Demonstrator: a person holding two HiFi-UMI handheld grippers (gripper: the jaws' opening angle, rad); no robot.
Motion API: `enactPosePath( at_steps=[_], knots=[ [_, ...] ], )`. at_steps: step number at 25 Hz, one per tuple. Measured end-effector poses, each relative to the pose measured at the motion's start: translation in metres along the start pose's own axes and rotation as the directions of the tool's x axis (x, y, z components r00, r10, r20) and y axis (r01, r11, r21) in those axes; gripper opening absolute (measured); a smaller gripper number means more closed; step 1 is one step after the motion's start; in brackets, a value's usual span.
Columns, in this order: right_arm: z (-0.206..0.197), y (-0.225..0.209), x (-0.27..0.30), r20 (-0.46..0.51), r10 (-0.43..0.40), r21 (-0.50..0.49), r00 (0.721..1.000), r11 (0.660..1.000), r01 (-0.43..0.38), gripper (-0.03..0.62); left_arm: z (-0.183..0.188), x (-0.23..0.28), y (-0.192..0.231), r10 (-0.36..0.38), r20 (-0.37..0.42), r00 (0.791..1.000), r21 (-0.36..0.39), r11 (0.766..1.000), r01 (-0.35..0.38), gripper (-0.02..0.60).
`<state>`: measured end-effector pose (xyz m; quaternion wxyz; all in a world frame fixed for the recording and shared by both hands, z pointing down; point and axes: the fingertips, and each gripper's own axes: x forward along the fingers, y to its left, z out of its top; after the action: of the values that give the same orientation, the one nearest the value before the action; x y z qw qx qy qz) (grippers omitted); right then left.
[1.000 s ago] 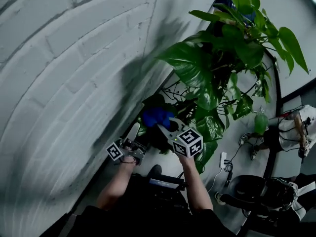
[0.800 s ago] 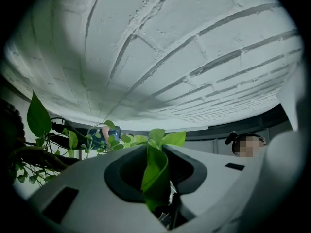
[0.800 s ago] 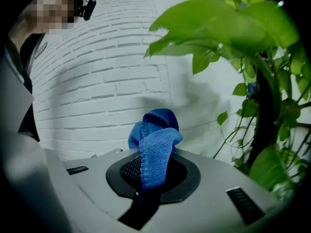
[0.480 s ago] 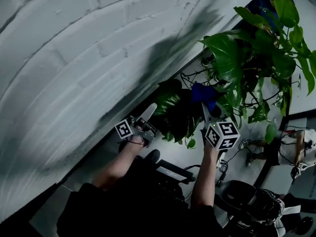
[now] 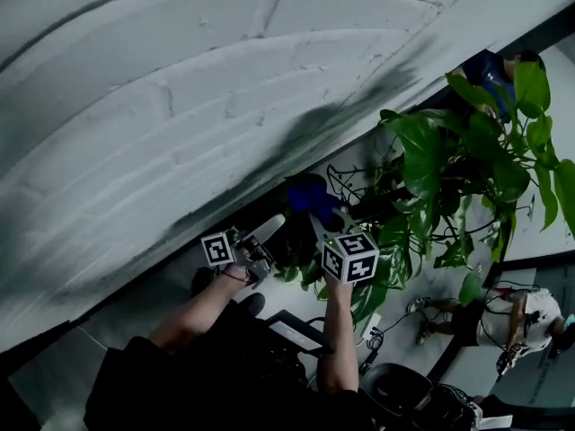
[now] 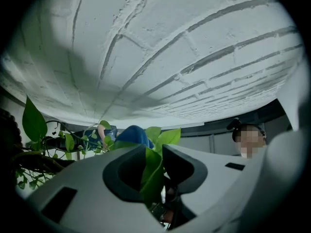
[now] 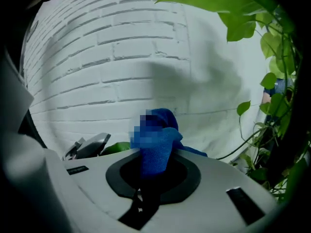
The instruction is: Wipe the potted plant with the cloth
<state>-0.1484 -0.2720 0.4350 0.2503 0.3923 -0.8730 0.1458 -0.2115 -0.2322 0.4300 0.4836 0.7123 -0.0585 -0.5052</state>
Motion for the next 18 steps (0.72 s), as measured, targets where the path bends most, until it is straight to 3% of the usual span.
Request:
enactPosePath(
  at_steps=[6,11,15,18],
  knots=[
    [0.011,0.032,-0.005,0.053,0.125,0.028,0.991,0.992,-0.127,0.049,-0.001,0.002,0.000,-0.006,0.003,1.000,-0.005,1.000,0.006,0.121],
    [0.034,0.032,-0.043,0.233,0.168,0.090,0.958,0.977,-0.193,0.049,0.004,0.001,0.000,0.002,0.006,1.000,0.004,1.000,-0.002,0.162],
    [0.052,-0.012,-0.104,0.382,0.004,0.134,0.924,0.989,-0.060,0.049,0.005,0.004,0.006,0.004,0.006,1.000,-0.014,1.000,-0.004,0.192],
    [0.046,-0.048,-0.140,0.414,-0.151,0.196,0.898,0.978,0.074,0.049,0.010,0.001,0.006,0.009,0.017,1.000,-0.018,1.000,-0.009,0.209]
  ],
)
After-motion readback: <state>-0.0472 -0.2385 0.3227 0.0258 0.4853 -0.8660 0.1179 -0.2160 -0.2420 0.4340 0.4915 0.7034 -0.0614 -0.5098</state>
